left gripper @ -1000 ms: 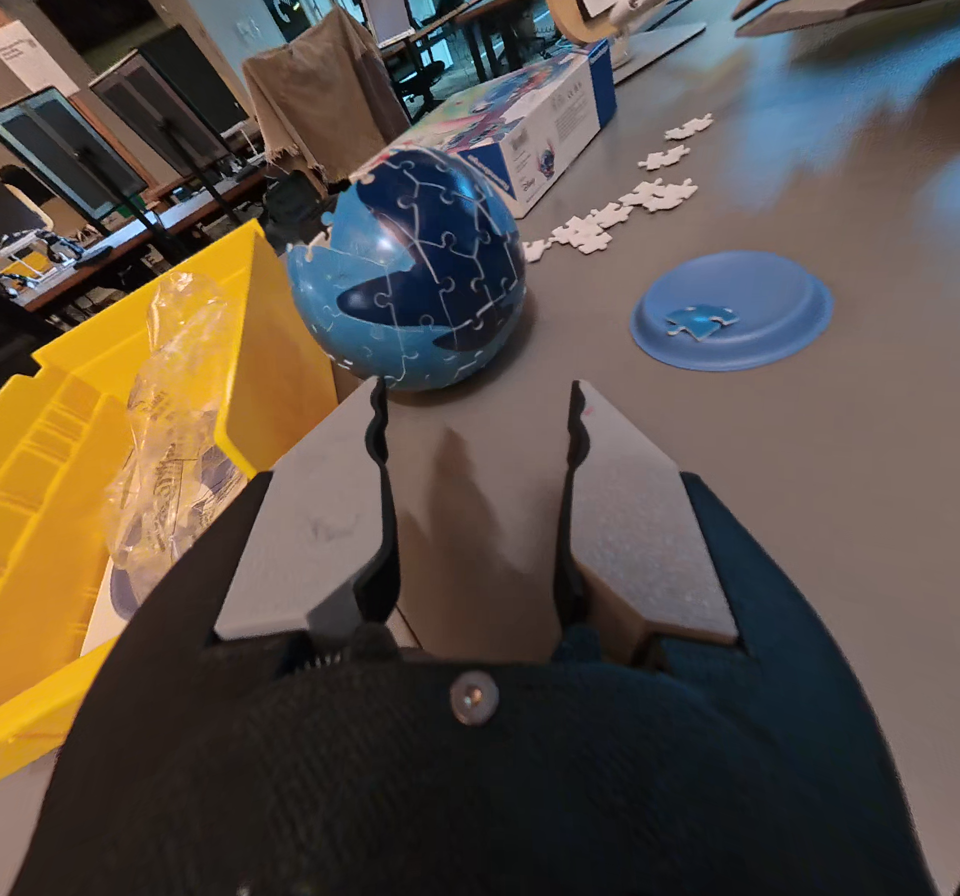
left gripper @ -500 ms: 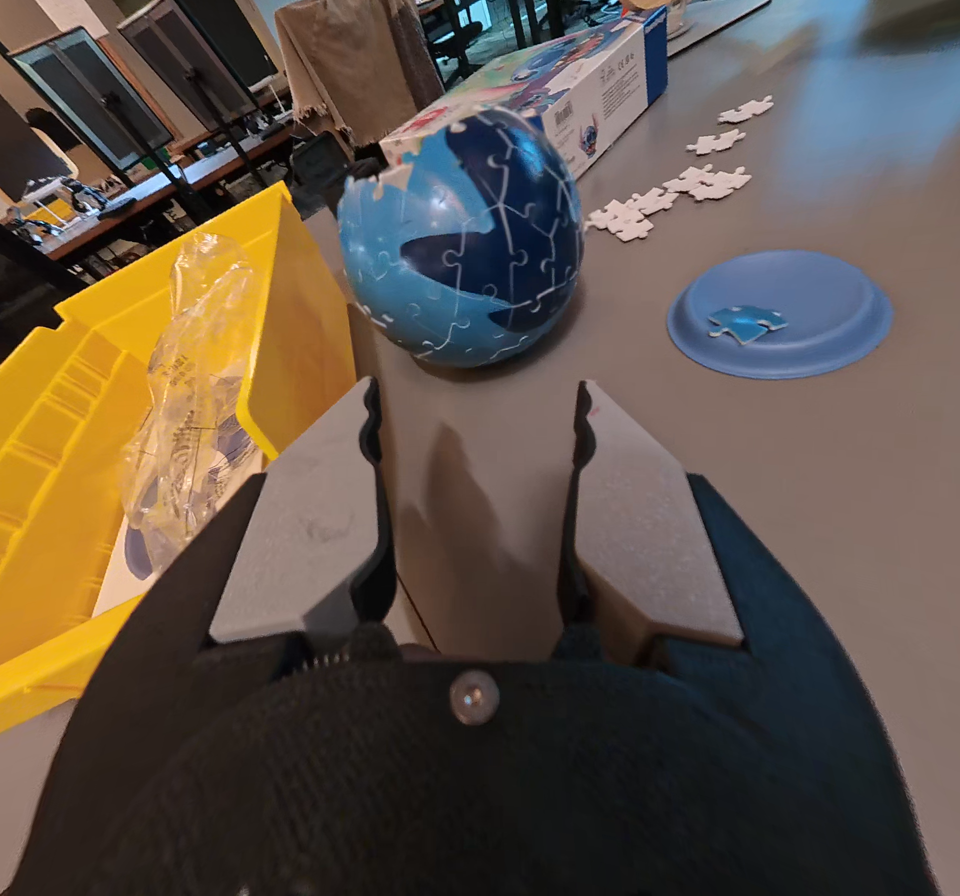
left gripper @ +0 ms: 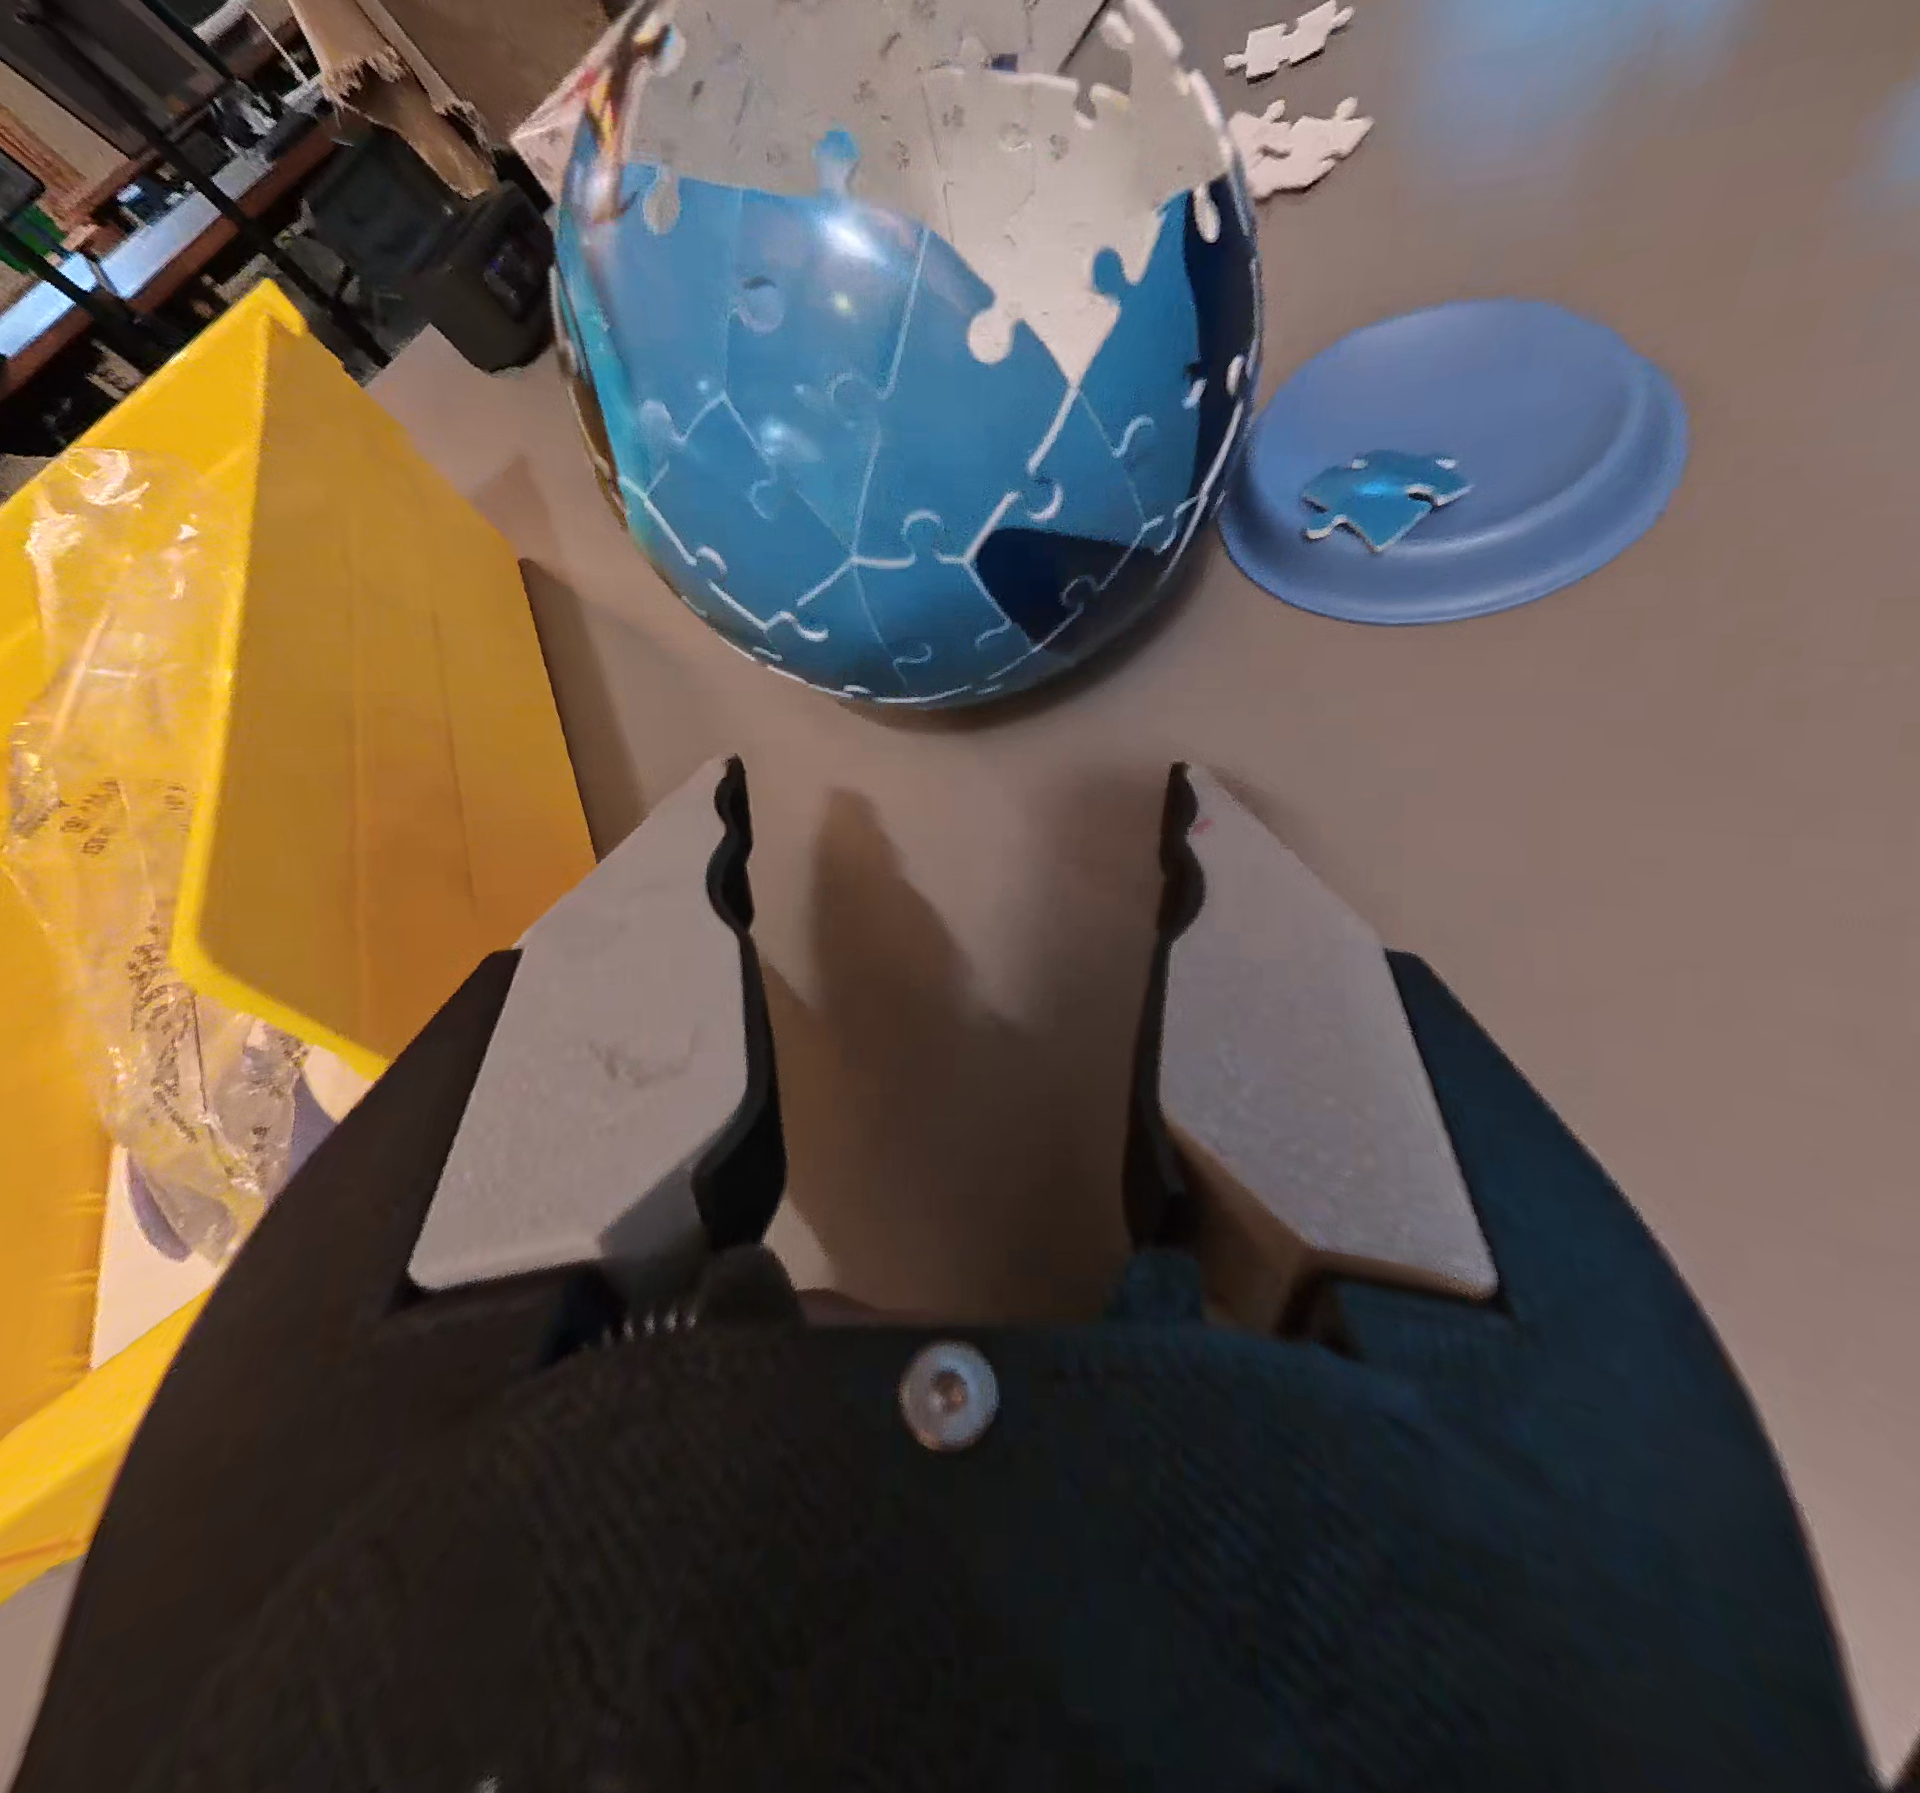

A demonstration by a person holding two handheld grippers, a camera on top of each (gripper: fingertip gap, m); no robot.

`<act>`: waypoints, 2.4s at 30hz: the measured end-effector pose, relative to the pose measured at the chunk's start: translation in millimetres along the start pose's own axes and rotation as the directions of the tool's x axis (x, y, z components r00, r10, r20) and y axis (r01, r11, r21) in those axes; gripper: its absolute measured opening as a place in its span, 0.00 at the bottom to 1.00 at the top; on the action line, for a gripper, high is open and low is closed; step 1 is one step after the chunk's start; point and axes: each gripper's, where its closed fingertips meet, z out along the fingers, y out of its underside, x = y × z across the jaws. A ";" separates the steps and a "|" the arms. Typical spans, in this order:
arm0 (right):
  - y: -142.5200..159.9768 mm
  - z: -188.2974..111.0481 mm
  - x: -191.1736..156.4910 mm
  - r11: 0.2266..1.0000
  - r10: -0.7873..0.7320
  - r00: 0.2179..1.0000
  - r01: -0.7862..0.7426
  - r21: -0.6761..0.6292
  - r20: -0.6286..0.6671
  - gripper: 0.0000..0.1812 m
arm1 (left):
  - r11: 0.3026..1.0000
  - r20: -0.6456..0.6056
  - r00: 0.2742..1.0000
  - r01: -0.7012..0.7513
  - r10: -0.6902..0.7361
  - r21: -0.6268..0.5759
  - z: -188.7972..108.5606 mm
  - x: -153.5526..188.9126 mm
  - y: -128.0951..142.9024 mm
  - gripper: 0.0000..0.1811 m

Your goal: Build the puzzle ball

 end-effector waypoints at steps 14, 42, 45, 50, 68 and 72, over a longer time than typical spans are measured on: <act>-143.7 104.4 -135.4 0.923 0.132 0.336 -0.384 0.008 0.932 0.36 | 0.983 -0.094 0.988 0.112 -0.127 -0.144 48.9 -26.1 9.6 0.44; -189.5 113.0 -209.2 0.962 -0.042 0.386 -0.233 0.141 0.921 0.50 | 0.979 0.035 0.992 0.122 -0.118 -0.163 37.3 -17.2 6.1 0.52; -200.6 104.1 -223.0 0.959 -0.083 0.373 -0.222 0.176 0.924 0.50 | 0.978 0.085 0.990 0.129 -0.116 -0.164 17.3 -12.2 12.3 0.52; -217.2 89.9 -238.2 0.947 -0.169 0.354 -0.199 0.250 0.920 0.50 | 0.978 0.137 0.986 0.114 -0.091 -0.172 -6.7 -3.0 23.4 0.51; -217.3 76.7 -234.6 0.913 -0.287 0.288 -0.208 0.352 0.914 0.45 | 0.988 -0.010 0.996 0.089 -0.091 -0.124 -11.4 1.6 23.7 0.52; -213.9 82.3 -235.4 0.918 -0.285 0.269 -0.198 0.342 0.920 0.46 | 0.989 -0.021 0.997 0.077 -0.080 -0.128 -7.9 -1.0 24.9 0.53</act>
